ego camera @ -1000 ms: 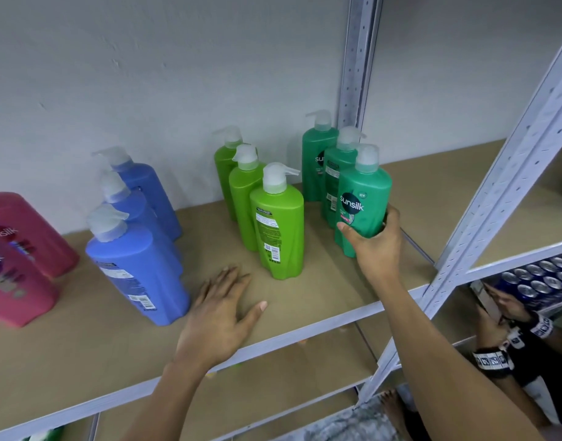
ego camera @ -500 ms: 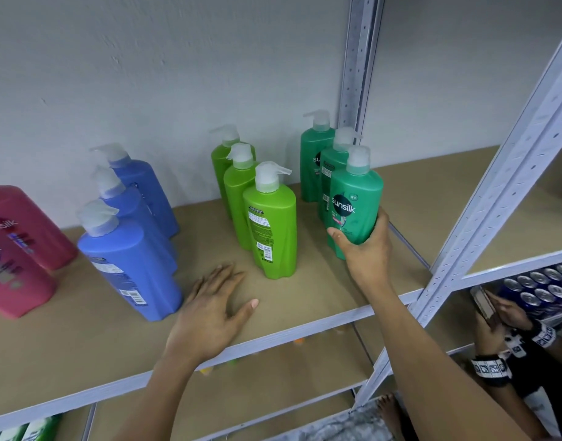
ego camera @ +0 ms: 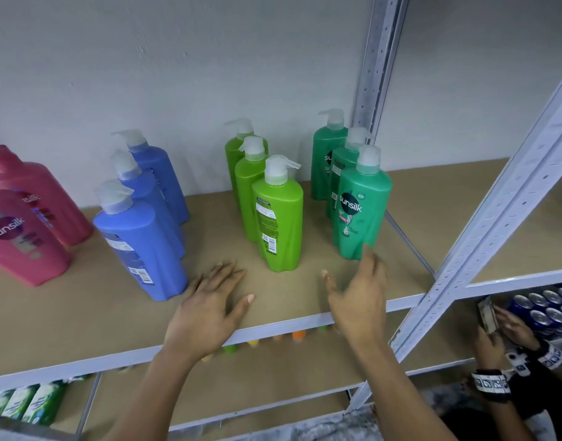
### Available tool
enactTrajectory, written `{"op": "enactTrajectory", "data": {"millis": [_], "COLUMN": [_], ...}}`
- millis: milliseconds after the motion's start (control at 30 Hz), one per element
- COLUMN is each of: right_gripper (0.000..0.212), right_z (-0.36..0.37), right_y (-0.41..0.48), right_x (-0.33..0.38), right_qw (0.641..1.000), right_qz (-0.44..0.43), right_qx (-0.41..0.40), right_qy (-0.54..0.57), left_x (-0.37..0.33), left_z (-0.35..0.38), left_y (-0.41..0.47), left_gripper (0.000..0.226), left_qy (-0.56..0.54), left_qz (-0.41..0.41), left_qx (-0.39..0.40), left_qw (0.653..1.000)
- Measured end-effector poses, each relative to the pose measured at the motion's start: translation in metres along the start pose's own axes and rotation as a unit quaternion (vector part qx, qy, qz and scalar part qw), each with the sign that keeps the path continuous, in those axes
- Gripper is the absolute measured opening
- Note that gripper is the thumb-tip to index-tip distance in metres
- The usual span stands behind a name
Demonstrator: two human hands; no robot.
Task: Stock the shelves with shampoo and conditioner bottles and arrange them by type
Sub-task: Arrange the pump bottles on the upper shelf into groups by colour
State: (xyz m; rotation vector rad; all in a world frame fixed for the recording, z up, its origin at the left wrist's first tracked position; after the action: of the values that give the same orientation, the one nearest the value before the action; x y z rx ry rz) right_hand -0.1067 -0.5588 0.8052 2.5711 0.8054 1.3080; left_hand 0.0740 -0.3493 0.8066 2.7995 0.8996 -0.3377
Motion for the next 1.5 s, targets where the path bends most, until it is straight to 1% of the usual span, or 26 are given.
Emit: {"op": "enactTrajectory", "data": {"millis": [67, 133, 200, 300, 367, 533, 633, 700, 733, 833, 867, 933, 1000, 1100, 1167, 1200, 1267, 1300, 1400, 1500], "right_gripper": [0.062, 0.056, 0.053, 0.054, 0.053, 0.048, 0.046, 0.045, 0.045, 0.044, 0.045, 0.047, 0.053, 0.07, 0.081, 0.082, 0.075, 0.072, 0.073, 0.074], "right_z": [0.006, 0.018, 0.034, 0.056, 0.07, 0.106, 0.124, 0.134, 0.138, 0.146, 0.15, 0.161, 0.178, 0.209, 0.229, 0.24, 0.259, 0.267, 0.282, 0.283], "right_y": [-0.023, -0.041, -0.055, -0.068, -0.074, -0.101, -0.119, -0.129, -0.132, -0.136, -0.139, -0.148, -0.155, -0.155, -0.149, -0.145, -0.135, -0.13, -0.123, -0.126], "right_x": [0.016, 0.034, 0.053, 0.08, 0.1, 0.142, 0.164, 0.179, 0.188, 0.211, 0.218, 0.232, 0.246, 0.266, 0.279, 0.285, 0.296, 0.3, 0.305, 0.305], "right_qw": [0.995, 0.978, 0.956, 0.932, 0.921, 0.882, 0.868, 0.865, 0.868, 0.881, 0.881, 0.874, 0.865, 0.854, 0.844, 0.838, 0.827, 0.824, 0.819, 0.819], "right_qz": [-0.096, -0.183, -0.238, -0.282, -0.305, -0.374, -0.398, -0.406, -0.405, -0.384, -0.381, -0.389, -0.383, -0.357, -0.343, -0.339, -0.33, -0.323, -0.311, -0.311], "right_qx": [0.027, 0.094, 0.16, 0.213, 0.231, 0.275, 0.29, 0.286, 0.28, 0.273, 0.278, 0.29, 0.32, 0.368, 0.392, 0.4, 0.415, 0.421, 0.424, 0.42], "right_qy": [-0.022, -0.038, -0.056, -0.072, -0.069, -0.075, -0.07, -0.066, -0.065, -0.052, -0.042, -0.04, -0.052, -0.087, -0.129, -0.152, -0.186, -0.197, -0.229, -0.237], "left_x": [0.0, 0.001, 0.005, 0.023, 0.044, 0.117, 0.165, 0.196, 0.21, 0.242, 0.25, 0.263, 0.268, 0.263, 0.259, 0.259, 0.264, 0.268, 0.285, 0.311], "left_z": [0.0, -0.001, -0.004, -0.01, -0.018, -0.045, -0.06, -0.069, -0.072, -0.081, -0.083, -0.085, -0.085, -0.084, -0.085, -0.085, -0.084, -0.084, -0.089, -0.102], "left_y": [-0.008, -0.016, -0.025, -0.044, -0.059, -0.102, -0.121, -0.129, -0.132, -0.134, -0.134, -0.136, -0.139, -0.143, -0.144, -0.145, -0.144, -0.144, -0.14, -0.129], "left_gripper": [0.076, 0.073, 0.07, 0.061, 0.052, 0.027, 0.024, 0.024, 0.029, 0.056, 0.059, 0.06, 0.059, 0.053, 0.052, 0.053, 0.058, 0.062, 0.078, 0.094], "left_qy": [-0.006, -0.018, -0.046, -0.11, -0.153, -0.193, -0.185, -0.162, -0.148, -0.087, -0.078, -0.074, -0.06, -0.018, 0.008, 0.019, 0.031, 0.034, 0.014, -0.071], "left_qz": [0.009, 0.023, 0.042, 0.062, 0.061, -0.008, -0.052, -0.081, -0.098, -0.111, -0.112, -0.111, -0.106, -0.103, -0.106, -0.111, -0.125, -0.129, -0.137, -0.182], "left_qx": [-0.002, -0.008, -0.01, -0.015, -0.041, -0.136, -0.158, -0.153, -0.14, -0.092, -0.08, -0.074, -0.088, -0.126, -0.138, -0.136, -0.121, -0.109, -0.076, -0.064], "left_qw": [1.0, 1.0, 0.998, 0.992, 0.986, 0.972, 0.968, 0.971, 0.974, 0.986, 0.987, 0.988, 0.989, 0.986, 0.985, 0.984, 0.984, 0.985, 0.987, 0.979]}}
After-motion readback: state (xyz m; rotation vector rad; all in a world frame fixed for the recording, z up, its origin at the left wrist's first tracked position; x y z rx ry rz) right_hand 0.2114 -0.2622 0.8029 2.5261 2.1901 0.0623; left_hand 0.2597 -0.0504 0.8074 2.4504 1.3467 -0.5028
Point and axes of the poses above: each hand's wrist, its own y-axis towards the middle knuckle, its own z-axis out of the palm, x = y × z, the point moved 4 cm from there along y, towards the middle knuckle, and after that the axes turned 3 degrees about x, right-handed, at the moved point
